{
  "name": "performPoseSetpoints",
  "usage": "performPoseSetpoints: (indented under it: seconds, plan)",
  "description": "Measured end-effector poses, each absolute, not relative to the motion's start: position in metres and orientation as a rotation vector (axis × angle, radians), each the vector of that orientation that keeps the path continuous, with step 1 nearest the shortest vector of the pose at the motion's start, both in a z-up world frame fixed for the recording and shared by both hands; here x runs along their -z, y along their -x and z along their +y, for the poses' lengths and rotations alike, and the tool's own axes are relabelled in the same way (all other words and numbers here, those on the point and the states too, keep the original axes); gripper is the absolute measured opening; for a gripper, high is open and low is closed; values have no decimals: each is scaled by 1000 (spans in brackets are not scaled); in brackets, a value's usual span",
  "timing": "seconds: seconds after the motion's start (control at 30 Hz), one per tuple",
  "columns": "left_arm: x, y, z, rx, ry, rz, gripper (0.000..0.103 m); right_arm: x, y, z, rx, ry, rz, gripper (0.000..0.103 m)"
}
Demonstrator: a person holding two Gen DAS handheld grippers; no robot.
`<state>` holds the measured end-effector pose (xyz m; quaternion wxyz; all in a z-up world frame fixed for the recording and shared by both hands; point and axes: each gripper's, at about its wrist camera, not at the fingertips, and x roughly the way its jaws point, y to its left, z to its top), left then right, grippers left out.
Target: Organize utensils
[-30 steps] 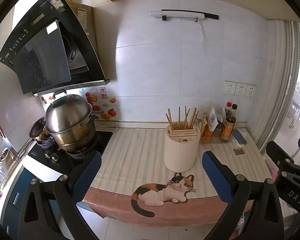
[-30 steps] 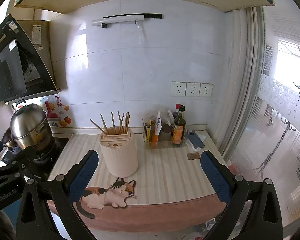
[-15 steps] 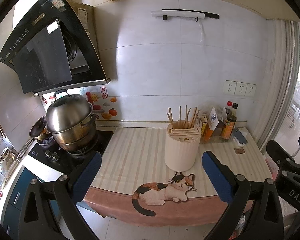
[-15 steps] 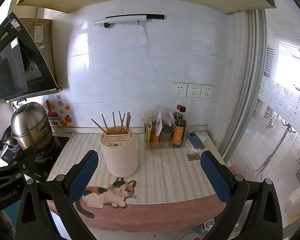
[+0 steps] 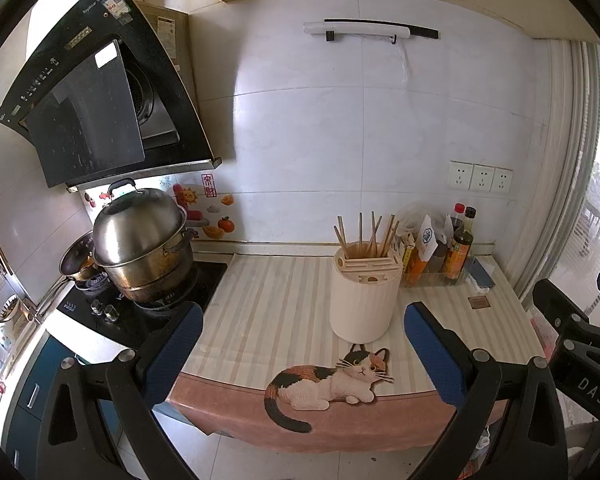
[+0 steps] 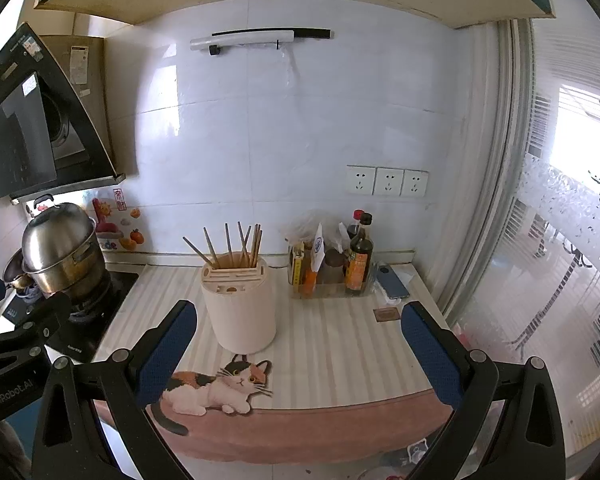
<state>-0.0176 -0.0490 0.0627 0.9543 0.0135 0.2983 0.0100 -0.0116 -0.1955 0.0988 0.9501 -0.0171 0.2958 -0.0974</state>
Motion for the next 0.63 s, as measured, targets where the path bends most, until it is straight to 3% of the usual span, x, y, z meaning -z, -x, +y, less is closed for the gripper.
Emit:
performPoseSetpoints:
  seconds: [0.63]
  plan:
    - [-64,16,-49,-22,-25,599,103,-99,11,-197,197,34,603,103]
